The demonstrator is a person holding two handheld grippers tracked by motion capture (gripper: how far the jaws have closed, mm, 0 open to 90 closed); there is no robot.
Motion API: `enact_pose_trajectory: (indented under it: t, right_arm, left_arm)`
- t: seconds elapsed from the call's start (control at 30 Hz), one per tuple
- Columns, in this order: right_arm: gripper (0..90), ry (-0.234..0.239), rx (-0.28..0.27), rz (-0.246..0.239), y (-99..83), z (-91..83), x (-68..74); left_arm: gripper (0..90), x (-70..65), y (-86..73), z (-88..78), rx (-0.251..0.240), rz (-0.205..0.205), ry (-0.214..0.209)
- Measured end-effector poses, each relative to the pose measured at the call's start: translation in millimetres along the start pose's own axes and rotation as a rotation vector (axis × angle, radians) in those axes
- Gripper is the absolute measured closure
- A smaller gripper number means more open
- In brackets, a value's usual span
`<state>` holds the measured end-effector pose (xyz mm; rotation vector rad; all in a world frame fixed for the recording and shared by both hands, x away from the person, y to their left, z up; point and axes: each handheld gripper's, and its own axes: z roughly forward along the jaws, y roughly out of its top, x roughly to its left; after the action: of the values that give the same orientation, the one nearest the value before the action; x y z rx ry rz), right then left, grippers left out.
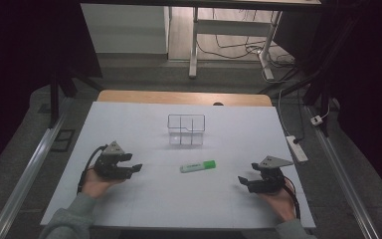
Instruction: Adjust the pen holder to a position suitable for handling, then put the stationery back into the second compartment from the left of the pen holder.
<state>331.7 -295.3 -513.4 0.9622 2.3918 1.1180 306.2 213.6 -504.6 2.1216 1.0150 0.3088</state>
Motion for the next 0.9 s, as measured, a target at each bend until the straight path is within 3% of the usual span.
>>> enact_pose_trajectory:
  t: [0.33, 0.67, 0.9]
  right_arm:
    - [21.9, 0.0, -0.008, -0.002, 0.1, -2.5, -1.0]
    - [22.7, -0.009, -0.018, -0.003, 1.5, -4.6, -1.2]
    - [25.7, -0.009, -0.056, -0.005, 9.9, -10.7, 1.5]
  left_arm:
    - [37.1, -5.8, -19.1, -8.6, -0.01, -0.01, -0.008]
    - [36.1, -2.0, -22.0, -8.4, -0.009, -0.026, 0.003]
    - [35.4, -3.4, -21.6, -8.3, -0.011, -0.023, 0.003]
